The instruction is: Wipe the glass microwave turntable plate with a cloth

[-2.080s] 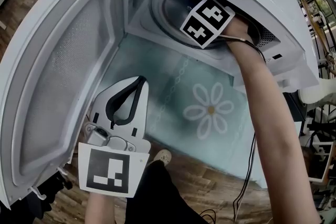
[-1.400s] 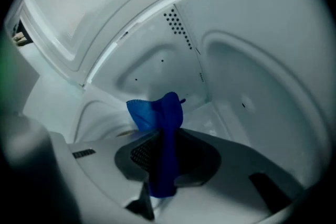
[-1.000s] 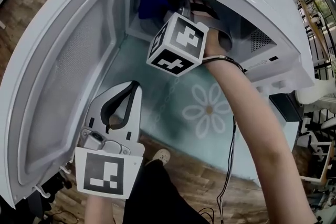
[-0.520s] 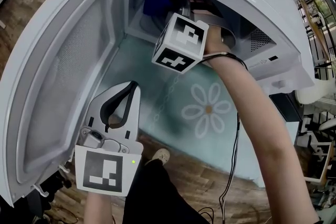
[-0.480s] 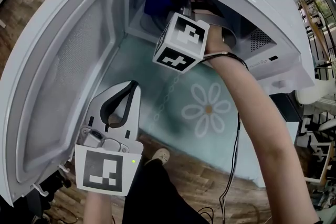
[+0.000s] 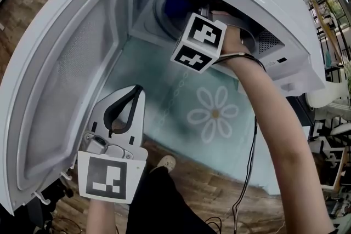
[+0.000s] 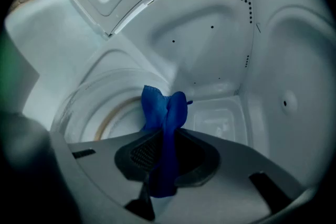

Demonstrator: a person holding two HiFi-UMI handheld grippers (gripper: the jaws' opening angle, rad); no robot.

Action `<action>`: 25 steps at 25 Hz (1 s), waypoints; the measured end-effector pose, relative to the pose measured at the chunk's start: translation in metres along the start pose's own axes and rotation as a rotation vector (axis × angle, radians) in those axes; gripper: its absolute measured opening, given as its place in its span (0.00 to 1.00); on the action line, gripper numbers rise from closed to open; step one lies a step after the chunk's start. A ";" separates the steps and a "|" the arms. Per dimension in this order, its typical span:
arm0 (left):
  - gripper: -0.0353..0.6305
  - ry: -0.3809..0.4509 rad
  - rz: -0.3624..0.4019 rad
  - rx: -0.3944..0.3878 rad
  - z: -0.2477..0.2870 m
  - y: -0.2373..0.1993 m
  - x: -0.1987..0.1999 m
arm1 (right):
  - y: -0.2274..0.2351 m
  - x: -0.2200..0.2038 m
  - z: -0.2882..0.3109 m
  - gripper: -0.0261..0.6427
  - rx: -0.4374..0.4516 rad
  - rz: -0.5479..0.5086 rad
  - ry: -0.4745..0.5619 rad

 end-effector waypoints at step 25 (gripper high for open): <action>0.06 0.018 0.047 -0.022 -0.009 0.001 -0.001 | 0.001 -0.049 0.024 0.12 0.064 -0.154 -0.430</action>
Point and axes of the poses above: the fingertips, and each gripper's own axes: z forward along the fingers, y to its right, x out of its top, the point moved 10 cm from there along -z, backward along the fingers, and after that the axes turned 5 degrees about -x, right-handed, at the moved point
